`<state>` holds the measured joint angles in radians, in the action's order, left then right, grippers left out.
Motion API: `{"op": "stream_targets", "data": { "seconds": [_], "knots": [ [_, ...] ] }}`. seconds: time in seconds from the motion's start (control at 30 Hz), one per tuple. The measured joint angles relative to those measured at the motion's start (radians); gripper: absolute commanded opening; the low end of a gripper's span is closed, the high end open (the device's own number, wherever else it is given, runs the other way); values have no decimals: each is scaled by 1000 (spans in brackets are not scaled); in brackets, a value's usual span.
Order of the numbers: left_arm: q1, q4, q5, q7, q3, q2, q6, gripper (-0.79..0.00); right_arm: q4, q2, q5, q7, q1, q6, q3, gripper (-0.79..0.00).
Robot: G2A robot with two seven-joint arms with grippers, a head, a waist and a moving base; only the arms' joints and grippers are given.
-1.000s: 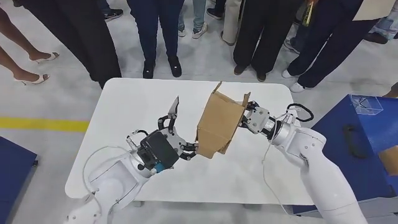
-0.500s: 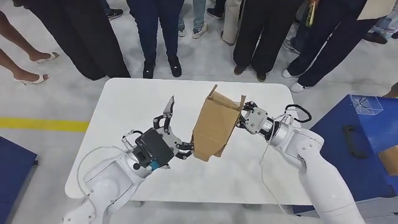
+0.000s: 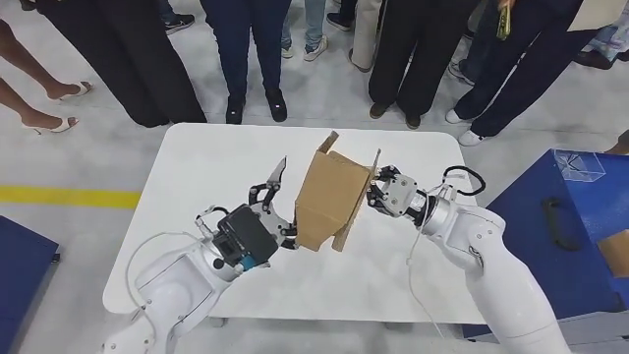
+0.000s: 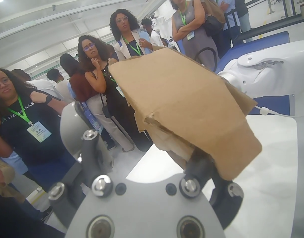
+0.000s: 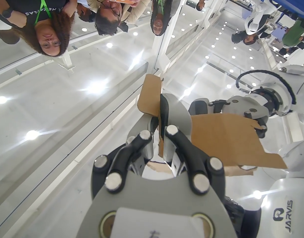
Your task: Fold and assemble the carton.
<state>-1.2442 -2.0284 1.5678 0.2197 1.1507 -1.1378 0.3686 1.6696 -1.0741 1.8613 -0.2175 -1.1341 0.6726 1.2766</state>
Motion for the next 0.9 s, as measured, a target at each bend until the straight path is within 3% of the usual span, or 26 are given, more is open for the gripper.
{"op": "stream_targets", "data": {
  "seconds": [0.07, 0.13, 0.27, 0.33, 0.9],
  "knots": [
    [-4, -4, 4, 3, 3, 0, 0, -708, 1, -2, 7, 7, 0, -3, 0, -785],
    [-8, -9, 6, 5, 6, 0, -1, -785, 4, -3, 8, 13, 0, -5, -1, -785],
    [-15, -16, 6, 13, 12, -1, -5, -785, 9, -6, -6, 19, -1, -8, -4, -785],
    [-18, -17, 4, 14, 14, -1, -7, -785, 14, -6, -17, 16, 0, 2, -7, 0],
    [-22, -19, -3, 12, 14, -2, -6, -785, 9, -5, -36, 20, -5, -3, -3, 0]
  ]
}}
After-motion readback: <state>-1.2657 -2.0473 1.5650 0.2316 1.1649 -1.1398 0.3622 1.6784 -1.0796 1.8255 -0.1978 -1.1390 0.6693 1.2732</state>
